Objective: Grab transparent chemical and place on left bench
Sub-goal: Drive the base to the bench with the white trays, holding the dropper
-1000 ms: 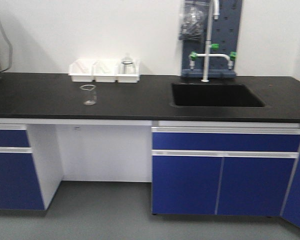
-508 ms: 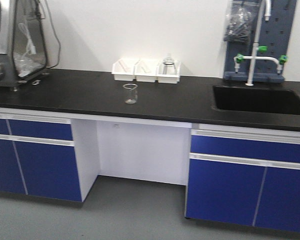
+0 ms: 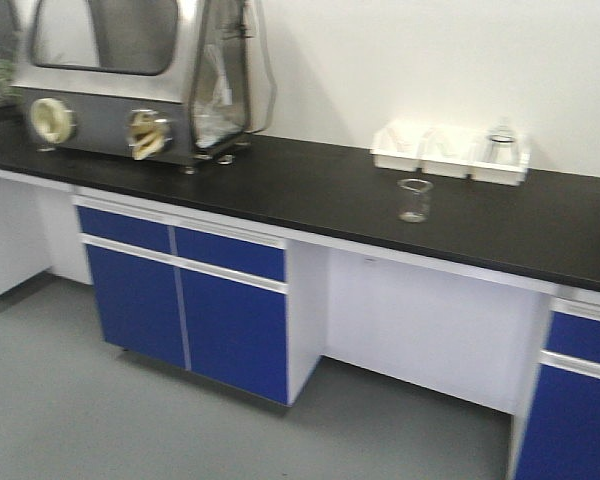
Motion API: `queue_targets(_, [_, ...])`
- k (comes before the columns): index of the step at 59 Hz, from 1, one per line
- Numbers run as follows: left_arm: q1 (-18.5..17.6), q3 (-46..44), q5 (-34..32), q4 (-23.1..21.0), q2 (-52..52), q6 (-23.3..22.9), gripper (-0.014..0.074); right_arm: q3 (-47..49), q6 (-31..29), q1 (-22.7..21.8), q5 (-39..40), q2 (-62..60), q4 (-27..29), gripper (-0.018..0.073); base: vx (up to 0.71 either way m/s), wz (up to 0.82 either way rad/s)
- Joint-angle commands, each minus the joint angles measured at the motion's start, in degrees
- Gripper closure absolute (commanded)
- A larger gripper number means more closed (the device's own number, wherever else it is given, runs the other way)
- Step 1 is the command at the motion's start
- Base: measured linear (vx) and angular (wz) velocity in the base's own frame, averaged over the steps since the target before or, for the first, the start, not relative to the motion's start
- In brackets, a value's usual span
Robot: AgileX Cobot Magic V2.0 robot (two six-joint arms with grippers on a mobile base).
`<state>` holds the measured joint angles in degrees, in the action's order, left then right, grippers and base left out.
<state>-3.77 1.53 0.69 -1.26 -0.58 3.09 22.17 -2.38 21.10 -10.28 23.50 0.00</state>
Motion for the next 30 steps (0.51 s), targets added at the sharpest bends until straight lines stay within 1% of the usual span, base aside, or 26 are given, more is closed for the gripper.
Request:
queue_targets(1, [-0.1,0.9,-4.5,0.0,-1.1,-0.4,0.06,1.6,-0.3,0.0,4.9,0.3,0.0,0.0562,0.17,0.56])
queue_targets(16, [-0.1,0.9,-4.5,0.0,-1.1,-0.4,0.06,1.6,-0.3,0.0,4.9,0.3,0.0,0.0562,0.19,0.48])
queue_targets(30, [-0.1,0.9,-4.5,0.0,-1.1,-0.4,0.06,1.6,-0.3,0.0,4.9,0.3,0.0,0.0562,0.23,0.28])
